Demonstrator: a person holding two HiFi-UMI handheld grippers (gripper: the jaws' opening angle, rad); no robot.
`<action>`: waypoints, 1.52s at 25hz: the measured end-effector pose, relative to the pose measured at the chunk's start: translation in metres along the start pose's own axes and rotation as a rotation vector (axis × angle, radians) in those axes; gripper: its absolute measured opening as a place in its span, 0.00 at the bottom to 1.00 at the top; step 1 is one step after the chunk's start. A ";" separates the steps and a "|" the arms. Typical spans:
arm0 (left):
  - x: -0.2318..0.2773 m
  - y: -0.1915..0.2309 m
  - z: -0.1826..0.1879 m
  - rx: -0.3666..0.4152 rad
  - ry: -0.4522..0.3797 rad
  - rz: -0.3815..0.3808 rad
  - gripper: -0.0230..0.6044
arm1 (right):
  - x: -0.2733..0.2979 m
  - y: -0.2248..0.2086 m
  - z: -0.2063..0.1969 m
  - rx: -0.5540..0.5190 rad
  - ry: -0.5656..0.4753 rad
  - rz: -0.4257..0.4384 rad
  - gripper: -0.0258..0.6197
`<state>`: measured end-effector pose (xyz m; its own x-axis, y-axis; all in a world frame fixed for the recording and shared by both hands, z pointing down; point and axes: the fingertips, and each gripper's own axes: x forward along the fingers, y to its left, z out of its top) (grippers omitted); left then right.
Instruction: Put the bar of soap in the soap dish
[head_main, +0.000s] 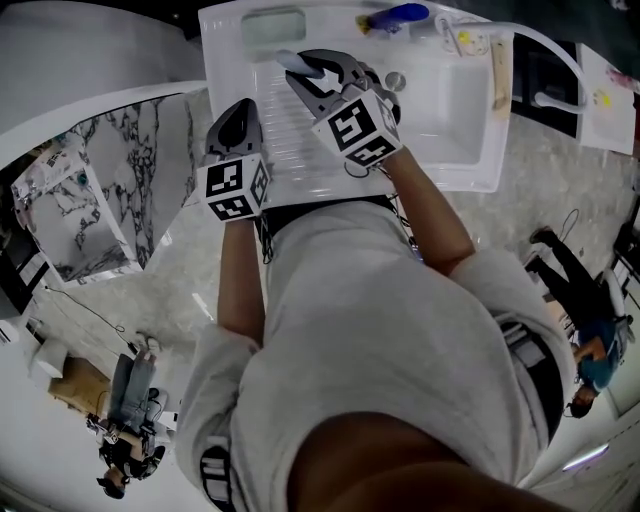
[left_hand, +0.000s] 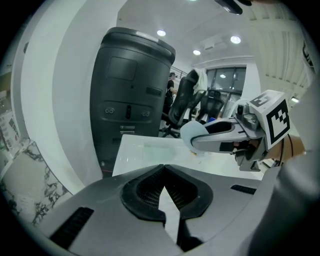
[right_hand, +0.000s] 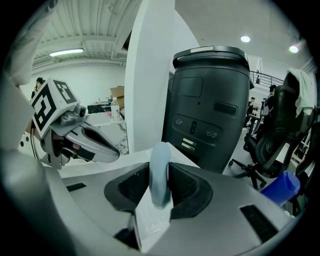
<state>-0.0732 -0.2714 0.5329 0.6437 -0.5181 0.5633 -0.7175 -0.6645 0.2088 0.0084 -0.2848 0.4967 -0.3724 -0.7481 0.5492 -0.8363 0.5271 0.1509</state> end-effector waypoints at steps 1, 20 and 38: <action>0.002 0.002 0.000 0.000 0.002 -0.005 0.07 | 0.004 -0.001 -0.001 -0.017 0.012 -0.006 0.22; 0.036 0.024 -0.008 -0.021 0.054 -0.083 0.07 | 0.045 -0.007 -0.015 -0.190 0.162 -0.039 0.22; 0.051 0.041 -0.011 -0.028 0.089 -0.103 0.07 | 0.072 -0.012 -0.022 -0.261 0.230 -0.039 0.22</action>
<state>-0.0729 -0.3194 0.5789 0.6892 -0.3969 0.6062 -0.6565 -0.6960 0.2908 0.0003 -0.3361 0.5525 -0.2169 -0.6752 0.7051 -0.7062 0.6071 0.3641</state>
